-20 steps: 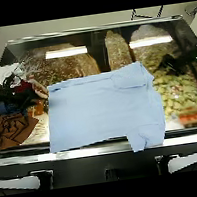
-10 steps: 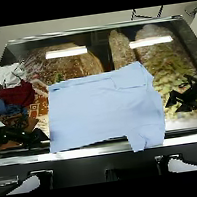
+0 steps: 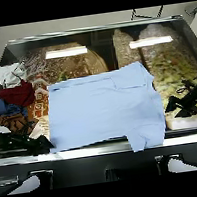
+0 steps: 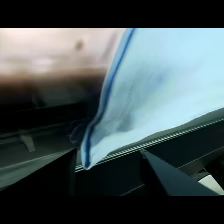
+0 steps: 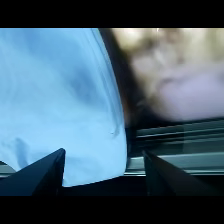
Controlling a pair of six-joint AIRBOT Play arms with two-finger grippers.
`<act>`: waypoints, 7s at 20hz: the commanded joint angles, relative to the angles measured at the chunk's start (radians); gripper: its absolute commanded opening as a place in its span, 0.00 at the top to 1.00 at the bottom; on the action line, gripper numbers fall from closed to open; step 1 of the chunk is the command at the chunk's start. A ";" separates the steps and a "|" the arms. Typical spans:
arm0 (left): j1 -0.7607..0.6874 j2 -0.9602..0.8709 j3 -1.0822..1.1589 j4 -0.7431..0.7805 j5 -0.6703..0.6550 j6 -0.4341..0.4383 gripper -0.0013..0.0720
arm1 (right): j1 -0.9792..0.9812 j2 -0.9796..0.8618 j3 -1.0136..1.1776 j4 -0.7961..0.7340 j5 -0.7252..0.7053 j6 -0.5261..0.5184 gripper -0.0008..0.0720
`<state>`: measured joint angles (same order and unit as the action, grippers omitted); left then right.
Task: Fold the clothes and pants, and hang the long-sleeved shirts on hangers.
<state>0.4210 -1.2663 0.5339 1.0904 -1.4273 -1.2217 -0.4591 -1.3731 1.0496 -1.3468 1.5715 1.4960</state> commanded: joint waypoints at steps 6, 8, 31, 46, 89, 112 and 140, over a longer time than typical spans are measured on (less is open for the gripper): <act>-0.095 -0.044 -0.006 -0.059 0.036 -0.035 0.77 | 0.000 0.001 -0.003 -0.016 -0.003 -0.001 0.20; -0.095 -0.043 -0.005 -0.058 0.020 -0.012 0.94 | -0.001 0.001 -0.009 -0.043 -0.019 -0.001 0.21; -0.091 0.237 0.932 -0.185 0.154 -0.019 0.94 | 0.039 0.122 0.610 0.314 -0.239 -0.192 0.92; -0.092 0.459 1.541 -0.171 0.422 -0.087 0.95 | 0.039 0.590 1.066 0.111 -0.526 -0.084 0.92; -0.217 -0.489 1.052 -0.033 -0.239 -0.114 0.94 | 0.219 -0.387 0.645 0.075 0.166 0.108 0.92; -0.068 -0.273 0.579 0.066 -0.163 -0.100 0.37 | -0.016 -0.123 0.219 -0.050 0.116 0.104 0.21; -0.042 -0.039 0.041 -0.030 0.082 0.044 0.94 | -0.072 0.059 -0.415 0.032 -0.109 -0.045 0.16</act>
<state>0.3779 -1.3151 0.5747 1.0660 -1.3331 -1.1778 -0.5308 -1.3163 0.7025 -1.3426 1.5150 1.4727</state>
